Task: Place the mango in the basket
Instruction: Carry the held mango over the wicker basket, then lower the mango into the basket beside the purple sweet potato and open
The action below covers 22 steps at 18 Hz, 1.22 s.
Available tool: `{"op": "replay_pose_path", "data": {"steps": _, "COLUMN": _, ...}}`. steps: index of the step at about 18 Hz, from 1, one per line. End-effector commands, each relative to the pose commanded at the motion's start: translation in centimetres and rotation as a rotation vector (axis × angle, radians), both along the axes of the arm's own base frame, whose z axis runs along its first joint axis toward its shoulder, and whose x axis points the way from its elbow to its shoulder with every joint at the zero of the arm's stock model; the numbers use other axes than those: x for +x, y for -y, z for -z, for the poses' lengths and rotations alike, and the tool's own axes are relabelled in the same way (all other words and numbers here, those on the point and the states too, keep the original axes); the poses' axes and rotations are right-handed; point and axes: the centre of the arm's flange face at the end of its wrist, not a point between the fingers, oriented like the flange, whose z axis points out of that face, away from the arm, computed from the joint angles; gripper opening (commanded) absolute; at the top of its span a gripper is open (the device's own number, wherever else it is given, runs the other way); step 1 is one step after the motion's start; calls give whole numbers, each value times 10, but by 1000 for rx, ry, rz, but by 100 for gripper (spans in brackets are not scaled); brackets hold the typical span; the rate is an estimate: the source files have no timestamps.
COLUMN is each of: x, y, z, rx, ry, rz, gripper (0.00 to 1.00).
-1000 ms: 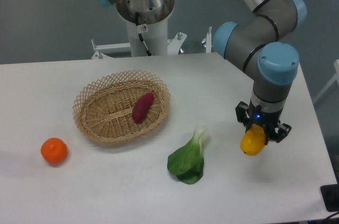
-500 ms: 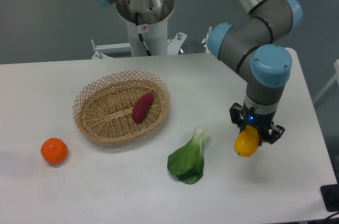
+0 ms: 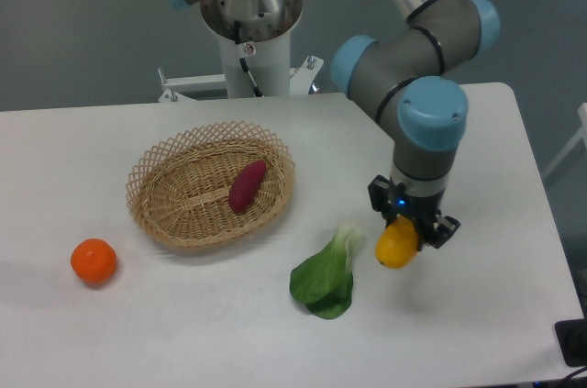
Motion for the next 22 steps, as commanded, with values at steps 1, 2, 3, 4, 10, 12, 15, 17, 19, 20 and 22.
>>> {"op": "replay_pose_path", "data": {"steps": 1, "x": 12, "y": 3, "z": 4, "rx": -5, "ry": 10, "rz": 8, "gripper": 42}}
{"op": "replay_pose_path", "data": {"steps": 2, "x": 28, "y": 4, "z": 5, "rx": -10, "ry": 16, "rz": 23, "gripper": 42}}
{"op": "replay_pose_path", "data": {"steps": 3, "x": 46, "y": 1, "z": 7, "rx": -16, "ry": 23, "rz": 48, "gripper": 42}}
{"op": "replay_pose_path", "data": {"steps": 4, "x": 64, "y": -2, "z": 8, "rx": -21, "ry": 29, "rz": 71, "gripper": 42}}
{"op": "replay_pose_path", "data": {"steps": 10, "x": 148, "y": -24, "z": 6, "rx": -30, "ry": 35, "rz": 190, "gripper": 43}}
{"op": "replay_pose_path", "data": {"steps": 12, "x": 176, "y": -33, "z": 5, "rx": -27, "ry": 34, "rz": 221, "gripper": 43}}
{"op": "replay_pose_path", "data": {"steps": 15, "x": 218, "y": -44, "z": 19, "rx": -47, "ry": 55, "rz": 270, "gripper": 43}}
{"op": "replay_pose_path", "data": {"steps": 17, "x": 234, "y": -43, "z": 24, "rx": -53, "ry": 54, "rz": 291, "gripper": 43}}
{"op": "replay_pose_path", "data": {"steps": 19, "x": 250, "y": -41, "z": 27, "rx": -54, "ry": 51, "rz": 308, "gripper": 43}}
{"op": "replay_pose_path", "data": {"steps": 20, "x": 257, "y": -39, "z": 29, "rx": -57, "ry": 55, "rz": 308, "gripper": 43}}
{"op": "replay_pose_path", "data": {"steps": 22, "x": 267, "y": -38, "z": 35, "rx": -76, "ry": 53, "rz": 319, "gripper": 44}}
